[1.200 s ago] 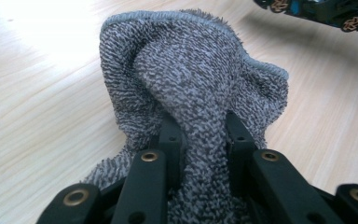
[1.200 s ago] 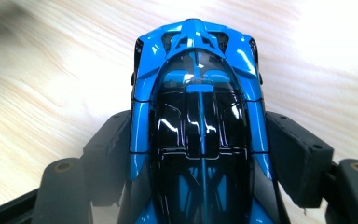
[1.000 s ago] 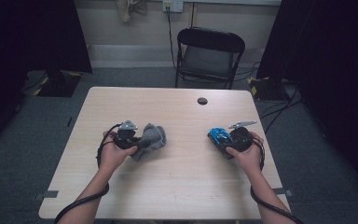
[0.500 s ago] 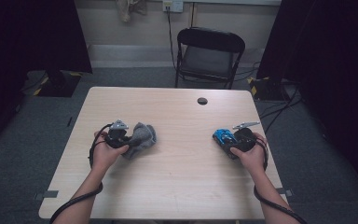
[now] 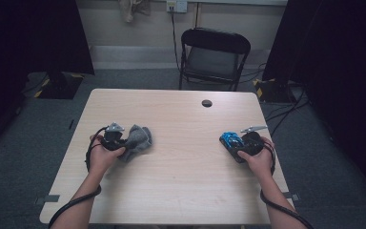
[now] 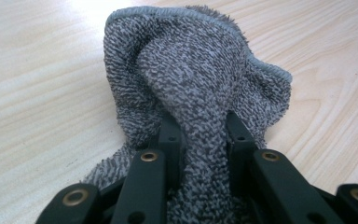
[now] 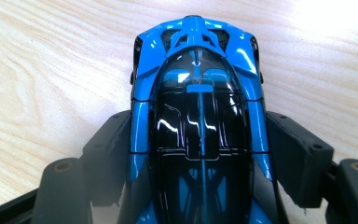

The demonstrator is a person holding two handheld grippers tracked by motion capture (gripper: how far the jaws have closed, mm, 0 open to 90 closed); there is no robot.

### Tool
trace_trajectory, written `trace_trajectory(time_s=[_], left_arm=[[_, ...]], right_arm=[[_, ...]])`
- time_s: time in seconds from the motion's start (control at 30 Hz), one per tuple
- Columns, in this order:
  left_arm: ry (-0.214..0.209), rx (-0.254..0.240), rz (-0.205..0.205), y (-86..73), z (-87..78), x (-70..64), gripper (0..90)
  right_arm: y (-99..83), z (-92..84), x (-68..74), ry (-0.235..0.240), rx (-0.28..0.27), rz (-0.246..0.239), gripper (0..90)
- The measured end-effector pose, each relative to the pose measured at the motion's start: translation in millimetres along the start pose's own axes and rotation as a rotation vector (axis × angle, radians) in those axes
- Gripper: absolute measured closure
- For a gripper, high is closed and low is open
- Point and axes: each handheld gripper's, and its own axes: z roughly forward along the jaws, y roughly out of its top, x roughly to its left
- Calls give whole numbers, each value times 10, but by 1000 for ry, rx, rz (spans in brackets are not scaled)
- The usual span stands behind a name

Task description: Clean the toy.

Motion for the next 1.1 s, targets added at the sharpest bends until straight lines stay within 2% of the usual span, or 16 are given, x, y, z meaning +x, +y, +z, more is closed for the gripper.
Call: trace_trajectory(time_s=[0.07, 0.2, 0.77, 0.83, 0.93, 1.0, 1.1], left_arm=[[1, 5, 9, -2, 8, 11, 737], [-2, 9, 1, -6, 21, 28, 735], [-5, -6, 0, -48, 11, 34, 713], [-3, -1, 14, -40, 4, 35, 700], [6, -5, 18, -26, -8, 30, 635], [8, -12, 26, -18, -12, 31, 544], [28, -29, 8, -8, -31, 33, 376]], right_arm=[[-2, 9, -2, 0, 3, -3, 283], [-4, 13, -6, 1, -2, -2, 283], [-24, 23, -12, 5, -18, -1, 277], [-27, 21, -15, 7, -19, 1, 277], [-26, 21, -19, 8, -18, 1, 275], [-34, 17, -18, 9, -20, 4, 274], [-36, 12, -22, 13, -19, -4, 270]])
